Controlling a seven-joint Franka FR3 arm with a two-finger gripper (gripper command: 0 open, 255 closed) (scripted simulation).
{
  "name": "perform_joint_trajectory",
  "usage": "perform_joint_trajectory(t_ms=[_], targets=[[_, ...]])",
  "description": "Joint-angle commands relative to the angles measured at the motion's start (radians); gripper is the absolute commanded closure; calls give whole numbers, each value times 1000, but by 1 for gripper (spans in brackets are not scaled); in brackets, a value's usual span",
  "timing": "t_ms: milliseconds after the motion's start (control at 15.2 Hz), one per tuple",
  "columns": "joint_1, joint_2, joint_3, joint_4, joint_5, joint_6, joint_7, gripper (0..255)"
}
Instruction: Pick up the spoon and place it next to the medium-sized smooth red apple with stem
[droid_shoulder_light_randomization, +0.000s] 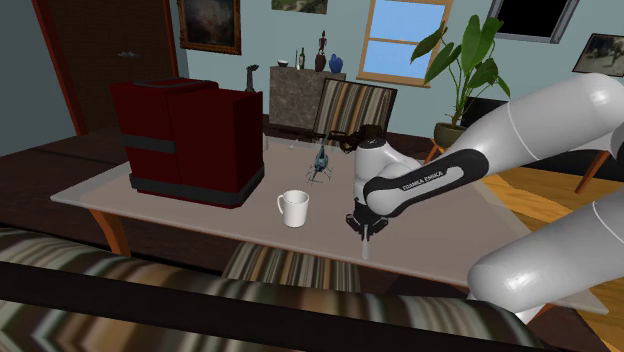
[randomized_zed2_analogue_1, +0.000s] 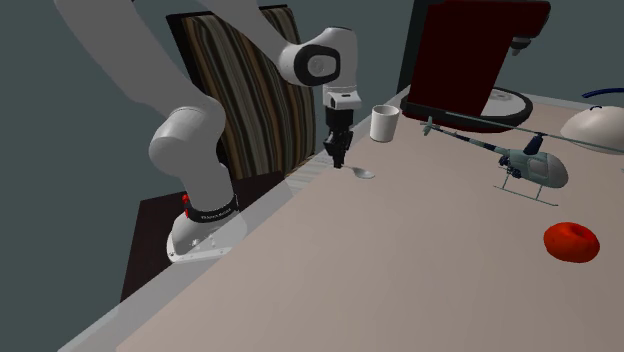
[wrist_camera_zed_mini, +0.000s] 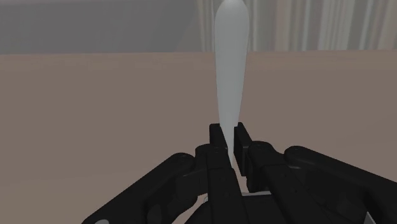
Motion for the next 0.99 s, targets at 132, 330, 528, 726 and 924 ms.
perform_joint_trajectory(t_ms=[132, 330, 528, 726, 924], targets=[[10, -39, -13, 21, 14, -59, -19, 255], [16, -68, -23, 42, 21, -109, -33, 255], [20, -94, -32, 66, 27, -157, -46, 255], [24, -117, -41, 92, 31, -204, -57, 255], [26, -136, -49, 119, 33, -250, -68, 255]])
